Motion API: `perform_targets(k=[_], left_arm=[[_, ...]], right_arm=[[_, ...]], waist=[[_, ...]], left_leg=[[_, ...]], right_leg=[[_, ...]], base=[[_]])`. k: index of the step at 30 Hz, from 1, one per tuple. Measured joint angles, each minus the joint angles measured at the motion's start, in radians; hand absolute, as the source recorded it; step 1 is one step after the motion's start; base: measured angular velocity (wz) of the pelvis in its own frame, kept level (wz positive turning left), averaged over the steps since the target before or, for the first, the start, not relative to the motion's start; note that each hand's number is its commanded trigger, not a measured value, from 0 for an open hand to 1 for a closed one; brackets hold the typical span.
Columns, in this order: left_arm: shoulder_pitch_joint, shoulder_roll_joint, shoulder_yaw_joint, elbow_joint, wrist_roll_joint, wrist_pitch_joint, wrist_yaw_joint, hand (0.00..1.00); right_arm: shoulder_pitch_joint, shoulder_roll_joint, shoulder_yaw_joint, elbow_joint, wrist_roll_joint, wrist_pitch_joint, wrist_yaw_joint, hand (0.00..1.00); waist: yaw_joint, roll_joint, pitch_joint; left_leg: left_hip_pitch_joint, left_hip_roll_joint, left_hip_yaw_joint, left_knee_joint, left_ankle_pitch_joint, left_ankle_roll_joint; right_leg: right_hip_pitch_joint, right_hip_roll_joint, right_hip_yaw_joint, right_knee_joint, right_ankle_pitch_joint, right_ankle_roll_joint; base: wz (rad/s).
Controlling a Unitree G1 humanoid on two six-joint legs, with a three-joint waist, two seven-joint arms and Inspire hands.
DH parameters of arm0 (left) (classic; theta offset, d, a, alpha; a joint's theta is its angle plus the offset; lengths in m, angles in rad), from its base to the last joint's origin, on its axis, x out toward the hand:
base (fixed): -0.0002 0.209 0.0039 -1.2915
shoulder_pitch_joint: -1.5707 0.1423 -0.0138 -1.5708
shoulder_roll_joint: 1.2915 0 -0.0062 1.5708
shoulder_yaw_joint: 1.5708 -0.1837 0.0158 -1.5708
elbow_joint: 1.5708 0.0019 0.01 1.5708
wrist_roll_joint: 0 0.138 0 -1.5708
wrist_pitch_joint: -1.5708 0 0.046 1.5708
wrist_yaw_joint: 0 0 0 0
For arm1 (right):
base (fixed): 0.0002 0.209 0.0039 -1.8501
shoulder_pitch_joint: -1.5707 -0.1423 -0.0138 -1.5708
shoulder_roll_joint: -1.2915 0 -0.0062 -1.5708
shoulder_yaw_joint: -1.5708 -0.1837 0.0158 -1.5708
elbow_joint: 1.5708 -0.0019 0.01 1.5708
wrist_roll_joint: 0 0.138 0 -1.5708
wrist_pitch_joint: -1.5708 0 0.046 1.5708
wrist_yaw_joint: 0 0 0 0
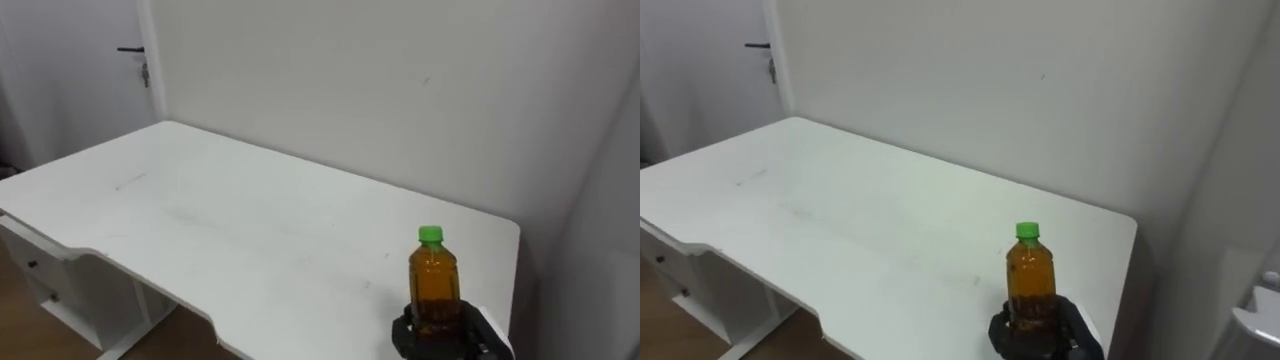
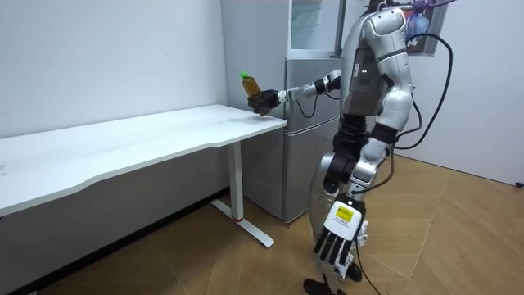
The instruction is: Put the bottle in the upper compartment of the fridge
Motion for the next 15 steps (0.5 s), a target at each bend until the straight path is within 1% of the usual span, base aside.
perform_targets(k=[1,2,3,7,9,10,12,15], left_arm=[[-0.001,0.000,0.001,0.001,0.000,-0.001,0.001,0.00],[-0.001,-0.002,0.005,0.007,0.000,-0.002,0.005,0.00],[-0.002,-0.003,0.014,0.016,0.000,-0.004,0.010,0.00],[-0.006,-0.003,0.043,0.028,-0.001,-0.007,0.012,0.00],[-0.015,-0.004,0.050,0.040,-0.002,-0.011,0.012,0.00],[-0.018,-0.004,0.051,0.042,-0.002,-0.012,0.012,0.00],[-0.023,-0.004,0.052,0.043,-0.002,-0.025,0.012,0.00],[-0.027,-0.004,0.052,0.061,-0.001,-0.028,0.012,0.00]], right_arm=[[0.001,-0.002,0.000,-0.008,-0.002,0.000,0.003,1.00],[0.004,-0.005,0.000,-0.027,-0.002,0.000,0.010,1.00],[0.007,-0.005,-0.001,-0.045,-0.004,0.000,0.018,1.00],[0.032,-0.007,-0.019,-0.112,-0.027,0.000,0.037,1.00],[0.034,-0.008,-0.019,-0.137,-0.026,0.000,0.039,1.00],[0.034,-0.009,-0.020,-0.145,-0.026,0.000,0.039,1.00],[0.046,-0.016,-0.027,-0.189,-0.029,0.000,0.049,1.00],[0.047,-0.018,-0.029,-0.234,-0.026,0.000,0.075,1.00]], waist=[[0.000,-0.001,-0.0001],[0.000,-0.001,0.0001],[-0.010,-0.001,0.0000],[-0.026,0.000,0.0004],[-0.041,0.000,0.0005],[-0.045,0.000,0.0006],[-0.052,0.001,0.0006],[-0.058,0.004,0.0008]], left_leg=[[0.004,0.000,0.007,-0.003,0.000,0.000],[0.013,0.000,0.016,-0.008,0.000,0.000],[0.021,0.000,0.019,-0.009,0.000,0.000],[0.038,0.000,0.025,-0.021,0.001,0.002],[0.040,0.001,0.028,-0.021,0.001,0.002],[0.040,0.001,0.032,-0.021,0.001,0.002],[0.041,0.002,0.036,-0.020,0.001,0.002],[0.040,0.007,0.049,-0.022,0.001,0.003]], right_leg=[[0.000,0.000,0.008,0.000,0.000,0.000],[0.003,0.001,0.026,0.000,0.000,0.000],[0.009,0.001,0.037,0.000,0.000,0.000],[0.015,0.000,0.052,0.000,0.001,0.002],[0.016,0.000,0.058,0.001,0.001,0.002],[0.016,0.000,0.058,0.001,0.001,0.002],[0.016,0.000,0.062,0.003,0.001,0.003],[0.010,0.002,0.075,0.011,0.002,0.002]], base=[[-0.21],[-0.22],[-0.17],[-0.08],[-0.05],[-0.04],[-0.04],[-0.11]])
